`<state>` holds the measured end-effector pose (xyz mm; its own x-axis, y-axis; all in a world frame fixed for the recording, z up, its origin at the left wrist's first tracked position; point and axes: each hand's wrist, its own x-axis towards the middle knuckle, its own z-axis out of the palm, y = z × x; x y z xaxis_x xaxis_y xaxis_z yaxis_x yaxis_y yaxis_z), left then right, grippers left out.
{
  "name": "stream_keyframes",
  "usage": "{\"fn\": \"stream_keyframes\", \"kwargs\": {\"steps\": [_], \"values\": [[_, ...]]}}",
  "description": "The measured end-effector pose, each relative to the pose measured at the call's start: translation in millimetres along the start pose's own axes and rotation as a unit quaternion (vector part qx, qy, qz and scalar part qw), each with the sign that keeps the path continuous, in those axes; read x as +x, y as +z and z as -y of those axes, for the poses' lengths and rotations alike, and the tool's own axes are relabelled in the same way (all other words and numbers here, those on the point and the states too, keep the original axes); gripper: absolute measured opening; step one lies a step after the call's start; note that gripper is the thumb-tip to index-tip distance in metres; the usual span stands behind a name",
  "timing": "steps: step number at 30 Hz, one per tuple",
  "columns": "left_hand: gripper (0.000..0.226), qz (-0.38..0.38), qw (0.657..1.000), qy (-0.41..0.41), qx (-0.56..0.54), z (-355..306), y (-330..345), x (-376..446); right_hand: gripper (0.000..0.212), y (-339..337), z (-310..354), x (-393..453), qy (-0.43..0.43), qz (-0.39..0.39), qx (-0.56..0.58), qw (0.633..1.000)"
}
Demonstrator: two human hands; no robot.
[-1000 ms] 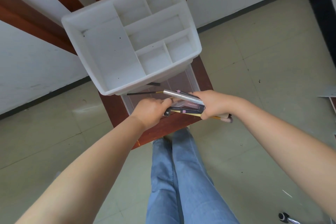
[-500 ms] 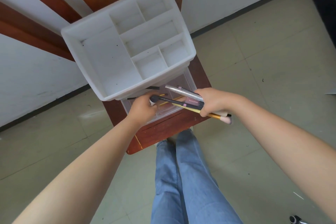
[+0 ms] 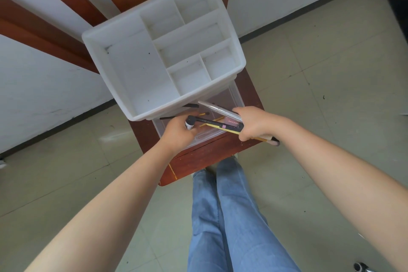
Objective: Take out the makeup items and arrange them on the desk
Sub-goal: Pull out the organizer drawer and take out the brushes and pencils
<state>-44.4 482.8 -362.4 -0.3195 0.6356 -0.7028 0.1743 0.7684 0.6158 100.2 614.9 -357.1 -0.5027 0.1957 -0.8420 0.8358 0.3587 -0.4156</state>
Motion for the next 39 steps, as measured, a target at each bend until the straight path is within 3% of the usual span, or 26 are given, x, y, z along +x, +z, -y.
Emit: {"fn": "stream_keyframes", "kwargs": {"steps": [3,6,8,10,14,21,25,32,36,39], "values": [[0.032,-0.058,0.996,0.036,0.065,-1,5,0,0.038,7,-7,-4,0.012,-0.039,-0.037,0.998],[0.042,-0.145,0.965,0.124,0.179,-4,10,-1,0.047,12,-16,-12,0.017,-0.055,-0.118,0.991],[0.047,-0.068,0.937,0.212,0.271,-5,17,1,0.056,14,-19,-14,0.011,-0.055,-0.15,0.987],[0.043,0.009,0.9,0.261,0.348,-6,25,3,0.051,16,-17,-15,0.004,-0.053,-0.167,0.985],[0.031,0.032,0.875,0.287,0.388,-8,21,6,0.05,12,-13,-14,0.003,-0.019,-0.159,0.987],[0.017,0.121,0.895,0.123,0.411,13,-15,10,0.036,-1,-37,-35,0.03,-0.035,-0.139,0.989],[0.027,0.081,0.937,0.088,0.329,14,-4,17,0.031,5,-41,-39,0.032,-0.078,-0.174,0.981],[0.027,-0.033,0.889,0.085,0.449,3,32,36,0.031,12,-43,-27,0.005,-0.115,-0.216,0.97],[0.028,-0.024,0.872,0.088,0.481,7,31,46,0.033,19,-41,-19,-0.019,-0.119,-0.234,0.965],[0.031,0.009,0.879,0.097,0.467,8,23,49,0.033,23,-40,-15,-0.035,-0.131,-0.226,0.965]]}}
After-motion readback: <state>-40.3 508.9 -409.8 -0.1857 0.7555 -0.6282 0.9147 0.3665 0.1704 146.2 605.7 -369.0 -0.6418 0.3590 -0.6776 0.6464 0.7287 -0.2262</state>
